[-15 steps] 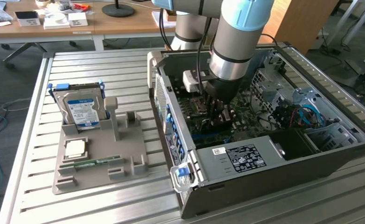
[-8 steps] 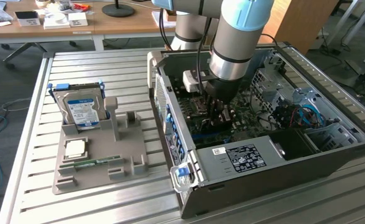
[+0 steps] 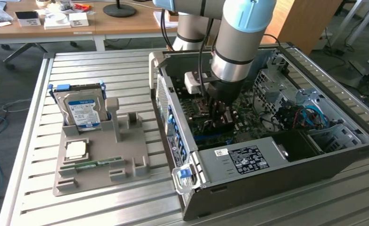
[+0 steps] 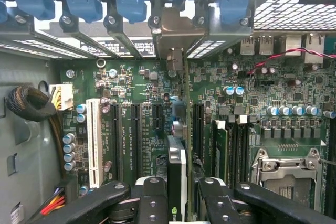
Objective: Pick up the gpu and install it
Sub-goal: 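Insert the gpu into the slot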
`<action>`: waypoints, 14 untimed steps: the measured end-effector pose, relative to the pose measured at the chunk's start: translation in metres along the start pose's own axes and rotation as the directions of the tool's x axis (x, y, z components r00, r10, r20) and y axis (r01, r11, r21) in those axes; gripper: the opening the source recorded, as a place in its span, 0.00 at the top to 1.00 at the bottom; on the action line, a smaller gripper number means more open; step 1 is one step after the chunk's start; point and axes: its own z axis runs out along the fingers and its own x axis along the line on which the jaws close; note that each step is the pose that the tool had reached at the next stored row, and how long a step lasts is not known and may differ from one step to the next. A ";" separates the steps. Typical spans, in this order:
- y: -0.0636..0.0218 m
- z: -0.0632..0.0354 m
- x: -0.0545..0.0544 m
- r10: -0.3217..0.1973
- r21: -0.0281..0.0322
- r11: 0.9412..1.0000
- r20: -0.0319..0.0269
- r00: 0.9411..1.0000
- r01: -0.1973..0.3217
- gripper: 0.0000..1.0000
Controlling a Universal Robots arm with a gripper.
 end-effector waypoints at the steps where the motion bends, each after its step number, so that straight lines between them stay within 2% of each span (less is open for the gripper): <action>1: 0.0001 0.0001 0.000 0.000 0.000 1.000 0.000 1.000 0.000 0.73; 11: 0.0003 0.0002 0.000 0.000 0.000 1.000 0.000 1.000 0.000 0.73; 13: 0.0004 0.0010 0.000 0.000 0.001 1.000 0.003 1.000 0.000 0.71; 14: 0.0004 0.0009 0.000 0.000 0.001 1.000 0.002 1.000 0.000 0.71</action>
